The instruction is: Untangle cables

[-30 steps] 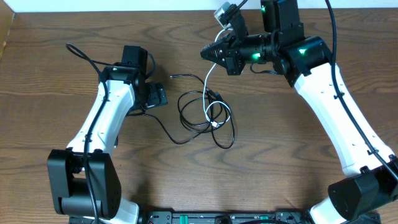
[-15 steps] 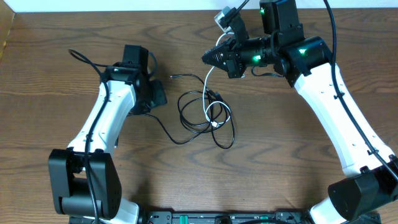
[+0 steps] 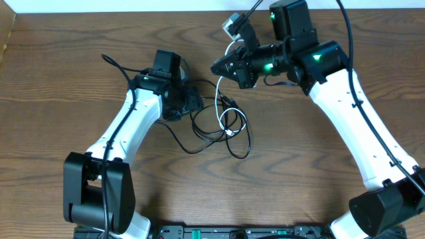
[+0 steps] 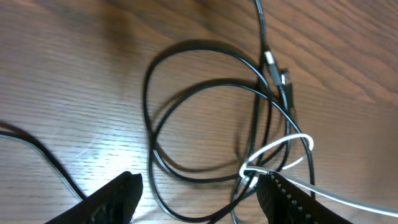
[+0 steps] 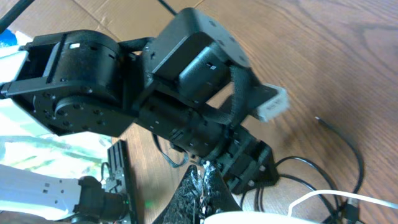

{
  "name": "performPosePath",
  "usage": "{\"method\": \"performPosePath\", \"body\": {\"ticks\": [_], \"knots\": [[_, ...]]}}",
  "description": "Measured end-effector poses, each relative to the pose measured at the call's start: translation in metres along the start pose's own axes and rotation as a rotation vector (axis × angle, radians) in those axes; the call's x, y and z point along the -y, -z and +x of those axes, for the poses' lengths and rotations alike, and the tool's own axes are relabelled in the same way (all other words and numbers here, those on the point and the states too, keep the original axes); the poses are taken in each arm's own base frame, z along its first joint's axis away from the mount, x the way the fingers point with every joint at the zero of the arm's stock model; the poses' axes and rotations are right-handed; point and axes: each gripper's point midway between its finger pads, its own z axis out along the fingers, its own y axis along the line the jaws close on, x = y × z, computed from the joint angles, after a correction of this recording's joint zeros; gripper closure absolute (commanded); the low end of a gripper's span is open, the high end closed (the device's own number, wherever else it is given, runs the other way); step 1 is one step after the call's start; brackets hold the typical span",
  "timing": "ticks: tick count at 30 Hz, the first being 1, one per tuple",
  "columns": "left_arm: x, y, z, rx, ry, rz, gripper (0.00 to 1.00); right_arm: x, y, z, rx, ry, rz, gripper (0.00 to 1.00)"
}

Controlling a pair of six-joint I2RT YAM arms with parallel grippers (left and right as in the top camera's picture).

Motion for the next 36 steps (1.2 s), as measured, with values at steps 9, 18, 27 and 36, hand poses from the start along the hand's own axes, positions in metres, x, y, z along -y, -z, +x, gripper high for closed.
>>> {"method": "performPosePath", "body": {"ticks": [9, 18, 27, 36], "knots": [[0.018, -0.004, 0.003, 0.013, -0.028, 0.030, 0.36, -0.027, -0.017, 0.005, -0.029, 0.032, -0.066, 0.99], [0.017, -0.003, -0.007, 0.058, -0.034, 0.016, 0.46, -0.036, -0.022, 0.002, -0.019, 0.067, -0.088, 0.99], [0.013, -0.005, -0.006, 0.054, -0.011, -0.002, 0.49, -0.035, -0.021, 0.001, -0.015, 0.068, -0.085, 0.99], [-0.015, -0.038, 0.018, -0.083, 0.043, -0.104, 0.43, -0.009, -0.004, -0.005, 0.014, 0.035, -0.032, 0.99]]}}
